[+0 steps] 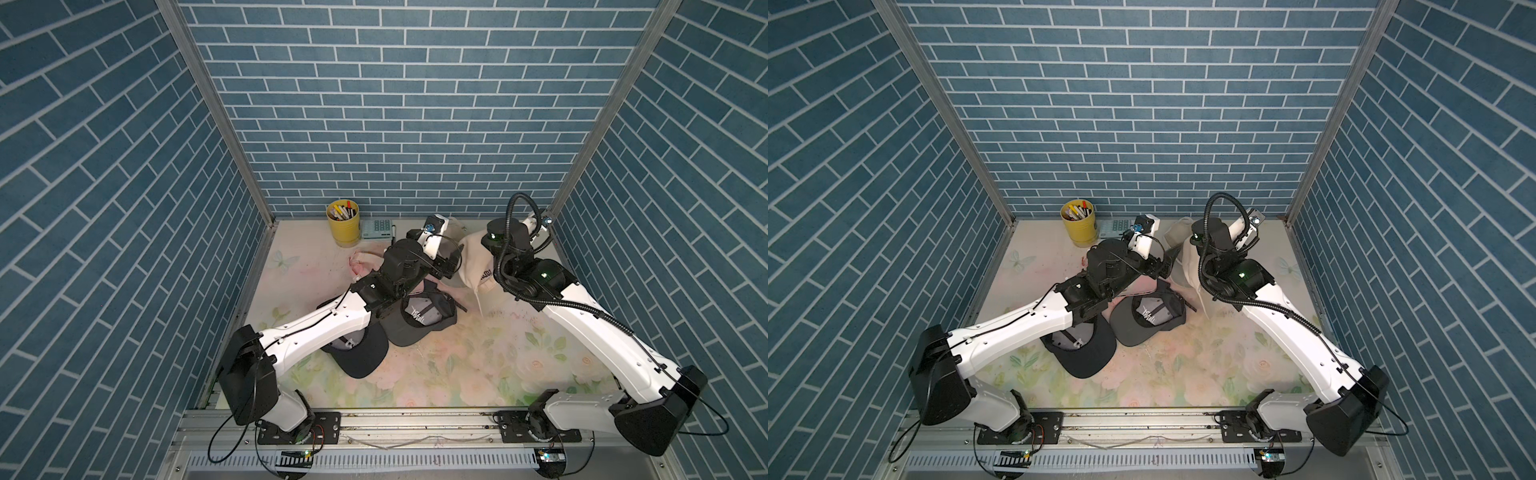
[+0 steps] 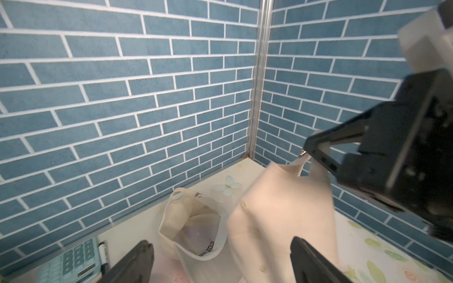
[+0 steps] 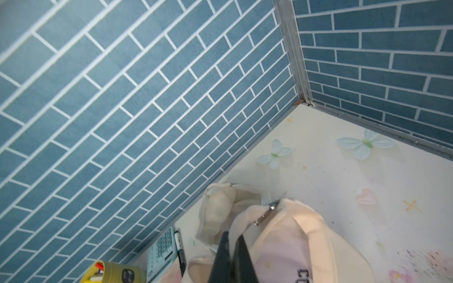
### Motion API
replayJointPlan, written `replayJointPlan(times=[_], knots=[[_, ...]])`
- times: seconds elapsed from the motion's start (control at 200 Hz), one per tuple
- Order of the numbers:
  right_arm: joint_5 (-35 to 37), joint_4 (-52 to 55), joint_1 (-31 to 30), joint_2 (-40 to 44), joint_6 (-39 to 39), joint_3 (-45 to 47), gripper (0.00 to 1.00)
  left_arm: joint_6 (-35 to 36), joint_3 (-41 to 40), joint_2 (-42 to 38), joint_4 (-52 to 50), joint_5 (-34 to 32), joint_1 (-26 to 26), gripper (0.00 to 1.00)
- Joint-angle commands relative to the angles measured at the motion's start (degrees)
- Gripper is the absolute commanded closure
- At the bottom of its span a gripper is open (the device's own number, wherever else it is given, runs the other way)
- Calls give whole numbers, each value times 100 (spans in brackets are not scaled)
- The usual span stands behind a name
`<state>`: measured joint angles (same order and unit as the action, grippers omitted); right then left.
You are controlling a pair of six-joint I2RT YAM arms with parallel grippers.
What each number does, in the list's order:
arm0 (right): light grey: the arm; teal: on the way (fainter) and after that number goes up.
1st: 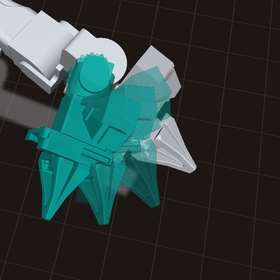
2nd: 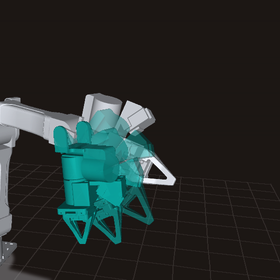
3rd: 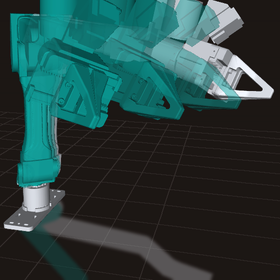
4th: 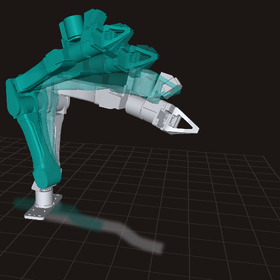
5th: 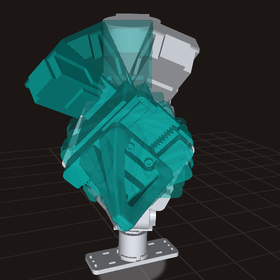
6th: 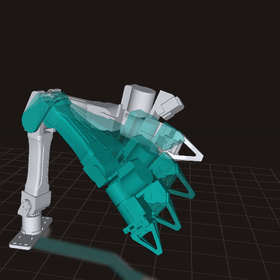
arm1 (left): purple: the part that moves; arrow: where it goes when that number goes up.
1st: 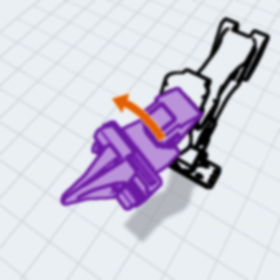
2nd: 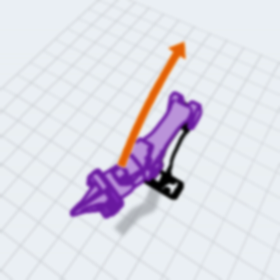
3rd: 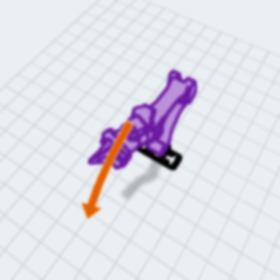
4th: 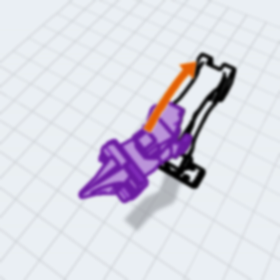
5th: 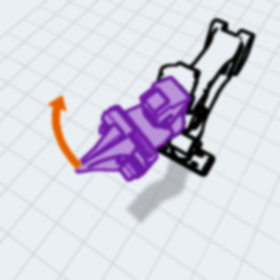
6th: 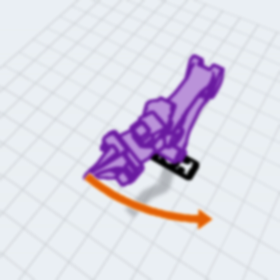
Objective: Open the adjustable buckle of the baseball cap
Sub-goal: Pick up the baseball cap from the center of the board.
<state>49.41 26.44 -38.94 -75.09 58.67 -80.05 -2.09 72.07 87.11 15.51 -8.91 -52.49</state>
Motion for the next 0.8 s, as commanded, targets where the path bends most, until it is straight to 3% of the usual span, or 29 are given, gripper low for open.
replayJointPlan(times=[0.0,0.185,0.4,0.645,0.795], knots=[[723,519,-68,-186,725,-400,100,125,-281,36,612,-117,-201,7],[987,825,-166,-291,1122,-590,100,136,-628,278,1423,-89,-390,4],[1281,1033,-262,-365,1239,-777,100,240,-450,1025,2119,-204,-457,0],[1580,1454,-331,-449,1591,-958,100,349,-648,1298,3305,-556,-807,0],[1799,1708,-434,-493,1724,-1108,100,257,-805,1288,3774,-349,-955,0]])
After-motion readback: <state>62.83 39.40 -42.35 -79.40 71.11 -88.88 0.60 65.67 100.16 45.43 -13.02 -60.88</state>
